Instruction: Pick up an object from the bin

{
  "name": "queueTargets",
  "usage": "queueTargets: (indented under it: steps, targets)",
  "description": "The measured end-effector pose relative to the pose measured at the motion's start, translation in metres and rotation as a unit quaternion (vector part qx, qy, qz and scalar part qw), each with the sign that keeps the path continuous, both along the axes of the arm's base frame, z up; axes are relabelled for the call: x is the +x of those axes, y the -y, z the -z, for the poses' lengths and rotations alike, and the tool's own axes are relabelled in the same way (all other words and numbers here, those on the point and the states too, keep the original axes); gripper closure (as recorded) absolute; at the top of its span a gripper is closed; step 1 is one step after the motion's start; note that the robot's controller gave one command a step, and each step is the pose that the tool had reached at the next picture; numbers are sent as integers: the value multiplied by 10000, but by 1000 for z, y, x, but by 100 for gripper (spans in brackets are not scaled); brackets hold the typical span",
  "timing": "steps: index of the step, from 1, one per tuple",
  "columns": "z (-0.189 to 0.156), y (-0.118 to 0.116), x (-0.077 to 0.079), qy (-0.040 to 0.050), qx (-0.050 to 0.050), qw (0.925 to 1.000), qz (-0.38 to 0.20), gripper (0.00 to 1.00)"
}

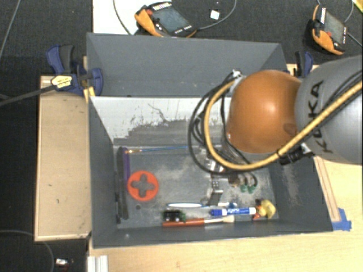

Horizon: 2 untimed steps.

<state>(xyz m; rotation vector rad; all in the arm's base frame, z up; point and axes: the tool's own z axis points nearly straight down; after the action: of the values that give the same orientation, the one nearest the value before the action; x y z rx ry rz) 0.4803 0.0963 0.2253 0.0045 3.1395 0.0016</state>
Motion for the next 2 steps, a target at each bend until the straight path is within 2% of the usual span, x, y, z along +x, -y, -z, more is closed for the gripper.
queueTargets:
  steps: [1, 2]
  targets:
    - [150, -14, -1, 18, 2, 9969, -785, 0]
    - [70, 81, 11, 97, -13, 9951, -989, 0]
